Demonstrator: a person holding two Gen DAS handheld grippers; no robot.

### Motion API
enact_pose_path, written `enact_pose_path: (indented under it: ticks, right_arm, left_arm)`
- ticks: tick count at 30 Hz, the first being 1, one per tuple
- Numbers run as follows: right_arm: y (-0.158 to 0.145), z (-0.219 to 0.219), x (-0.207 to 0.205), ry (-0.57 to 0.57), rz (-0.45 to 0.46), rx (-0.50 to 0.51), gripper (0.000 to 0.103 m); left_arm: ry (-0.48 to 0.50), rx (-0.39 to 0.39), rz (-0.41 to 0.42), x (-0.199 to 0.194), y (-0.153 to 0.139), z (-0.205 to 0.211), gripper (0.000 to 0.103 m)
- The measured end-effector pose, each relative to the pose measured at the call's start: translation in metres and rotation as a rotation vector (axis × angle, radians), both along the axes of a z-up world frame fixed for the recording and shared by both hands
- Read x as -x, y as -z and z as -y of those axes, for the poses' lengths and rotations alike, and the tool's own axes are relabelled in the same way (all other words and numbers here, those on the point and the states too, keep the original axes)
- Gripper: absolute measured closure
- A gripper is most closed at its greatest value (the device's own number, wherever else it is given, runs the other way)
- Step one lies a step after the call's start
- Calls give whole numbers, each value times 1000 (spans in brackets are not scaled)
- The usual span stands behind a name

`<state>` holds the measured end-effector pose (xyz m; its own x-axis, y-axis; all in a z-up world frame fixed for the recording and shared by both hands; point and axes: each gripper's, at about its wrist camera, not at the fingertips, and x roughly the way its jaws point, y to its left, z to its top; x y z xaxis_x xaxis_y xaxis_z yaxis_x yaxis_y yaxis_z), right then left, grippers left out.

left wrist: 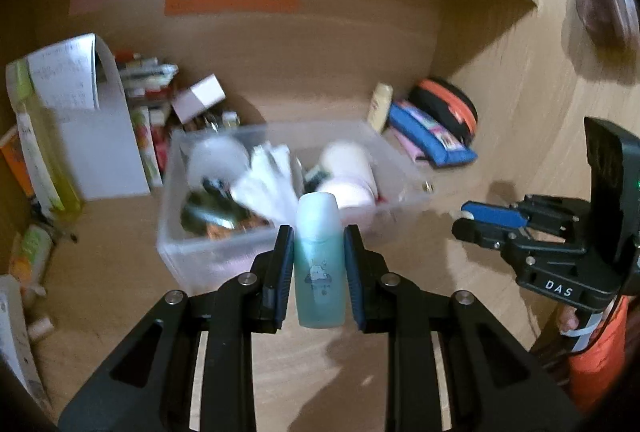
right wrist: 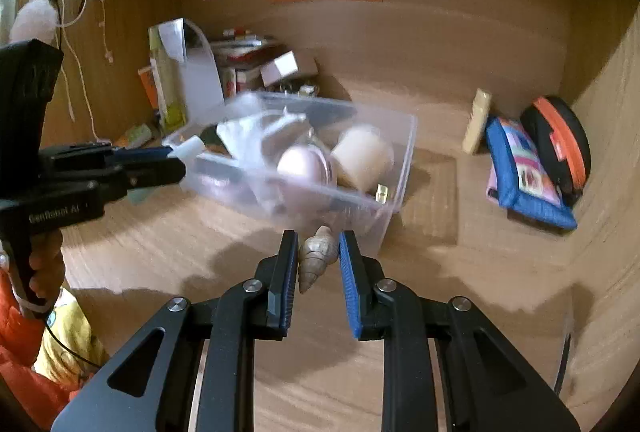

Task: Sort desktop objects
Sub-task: 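Lower the blue bottle and seashell into the clear box and release both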

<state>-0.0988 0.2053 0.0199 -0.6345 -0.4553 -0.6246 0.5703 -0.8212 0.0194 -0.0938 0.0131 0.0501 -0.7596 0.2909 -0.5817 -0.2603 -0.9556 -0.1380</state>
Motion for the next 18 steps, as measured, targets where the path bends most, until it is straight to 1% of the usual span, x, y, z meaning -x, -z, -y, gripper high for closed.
enact_pose_path:
  ticks: [4,11,18]
  right_arm:
    - [-10,5,12,-6,-18,21,84]
    - [-22,10,30,-18,-39,42,84]
    - [-28,9,48,-12,-44,60,84]
  left_arm:
    - [-1,-23,1,17,-11,6,79]
    - [-8,-18,-7,40,-18,7,79]
    - [-2,-10,-14,58,-21,3,79]
